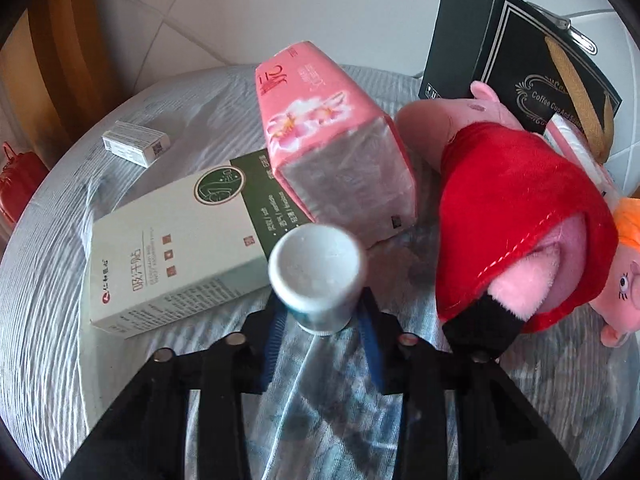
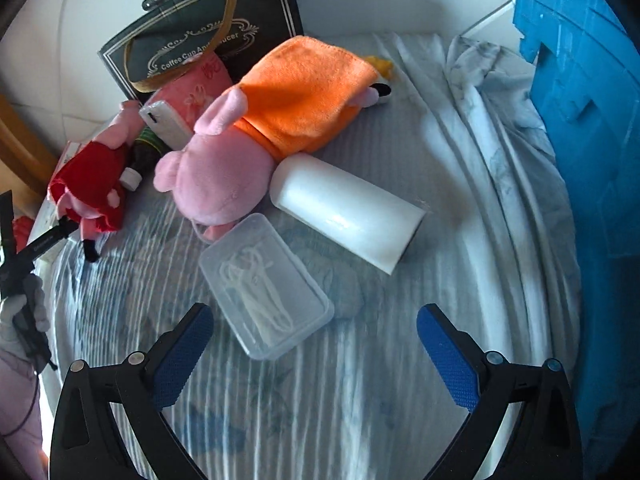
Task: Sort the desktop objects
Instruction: 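Grasp the white pill bottle with the left gripper while the right gripper grasps the clear plastic box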
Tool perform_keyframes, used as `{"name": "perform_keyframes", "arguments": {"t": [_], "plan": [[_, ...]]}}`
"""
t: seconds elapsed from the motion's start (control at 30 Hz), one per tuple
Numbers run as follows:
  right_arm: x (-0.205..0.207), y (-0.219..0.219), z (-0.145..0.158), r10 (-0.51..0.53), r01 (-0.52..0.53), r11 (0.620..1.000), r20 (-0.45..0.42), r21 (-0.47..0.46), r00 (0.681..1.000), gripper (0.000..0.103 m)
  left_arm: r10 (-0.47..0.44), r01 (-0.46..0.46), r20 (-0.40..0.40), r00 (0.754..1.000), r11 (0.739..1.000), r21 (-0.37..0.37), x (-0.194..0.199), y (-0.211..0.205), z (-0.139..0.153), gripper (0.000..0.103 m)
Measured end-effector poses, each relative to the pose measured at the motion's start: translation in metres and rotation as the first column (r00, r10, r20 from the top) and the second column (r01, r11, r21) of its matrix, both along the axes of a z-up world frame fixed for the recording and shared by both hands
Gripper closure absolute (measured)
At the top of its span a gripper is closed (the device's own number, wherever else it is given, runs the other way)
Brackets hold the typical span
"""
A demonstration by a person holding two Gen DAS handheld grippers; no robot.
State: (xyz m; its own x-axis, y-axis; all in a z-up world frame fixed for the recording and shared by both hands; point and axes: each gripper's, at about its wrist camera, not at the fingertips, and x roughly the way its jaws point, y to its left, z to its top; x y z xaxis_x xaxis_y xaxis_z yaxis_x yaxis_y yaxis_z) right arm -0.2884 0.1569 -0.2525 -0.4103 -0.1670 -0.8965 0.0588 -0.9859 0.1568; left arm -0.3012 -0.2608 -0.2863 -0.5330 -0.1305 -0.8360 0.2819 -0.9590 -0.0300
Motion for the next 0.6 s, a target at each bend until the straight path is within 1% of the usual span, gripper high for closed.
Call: {"name": "perform_keyframes", "arguments": {"t": [0.07, 0.23, 0.3, 0.37, 0.4, 0.43, 0.47, 0.53, 0.6], "plan": [[-0.005, -0.006, -0.006, 0.027, -0.027, 0.999, 0.0, 0.024, 1.0, 0.0, -0.009, 0.009, -0.011, 1.0, 1.0, -0.018, 0.005, 0.005, 0.0, 0.069], [-0.012, -0.028, -0.014, 0.11, -0.109, 0.99, -0.006, 0.095, 0.994, 0.0, -0.003, 0.003, -0.028, 1.0, 1.0, -0.001, 0.029, 0.008, 0.009, 0.069], [-0.013, -0.036, -0.019, 0.131, -0.131, 0.984, 0.013, 0.123, 0.991, 0.0, 0.0, 0.0, -0.033, 0.999, 1.0, -0.008, 0.044, 0.012, 0.014, 0.069], [-0.013, -0.042, -0.023, 0.145, -0.148, 0.98, 0.03, 0.13, 0.989, 0.001, -0.005, 0.005, -0.028, 1.0, 1.0, -0.008, 0.06, 0.015, 0.018, 0.069], [-0.011, -0.045, -0.023, 0.151, -0.153, 0.978, 0.026, 0.142, 0.988, 0.006, -0.009, 0.009, -0.028, 1.0, 1.0, -0.004, 0.068, 0.018, 0.02, 0.069], [-0.008, -0.048, -0.023, 0.157, -0.158, 0.974, 0.018, 0.162, 0.987, 0.024, -0.016, 0.016, -0.027, 1.0, 1.0, -0.004, 0.076, 0.022, 0.022, 0.069], [-0.006, -0.049, -0.022, 0.156, -0.156, 0.971, 0.014, 0.183, 0.988, 0.033, -0.023, 0.023, -0.028, 0.999, 1.0, -0.007, 0.084, 0.026, 0.024, 0.069], [0.0, -0.053, -0.02, 0.156, -0.154, 0.968, 0.007, 0.197, 0.988, 0.035, -0.038, 0.038, -0.033, 0.999, 0.999, -0.014, 0.1, 0.036, 0.03, 0.069], [0.009, -0.054, -0.013, 0.156, -0.149, 0.97, -0.02, 0.192, 0.988, 0.036, -0.056, 0.056, -0.043, 0.998, 0.998, -0.016, 0.112, 0.047, 0.037, 0.069]]}}
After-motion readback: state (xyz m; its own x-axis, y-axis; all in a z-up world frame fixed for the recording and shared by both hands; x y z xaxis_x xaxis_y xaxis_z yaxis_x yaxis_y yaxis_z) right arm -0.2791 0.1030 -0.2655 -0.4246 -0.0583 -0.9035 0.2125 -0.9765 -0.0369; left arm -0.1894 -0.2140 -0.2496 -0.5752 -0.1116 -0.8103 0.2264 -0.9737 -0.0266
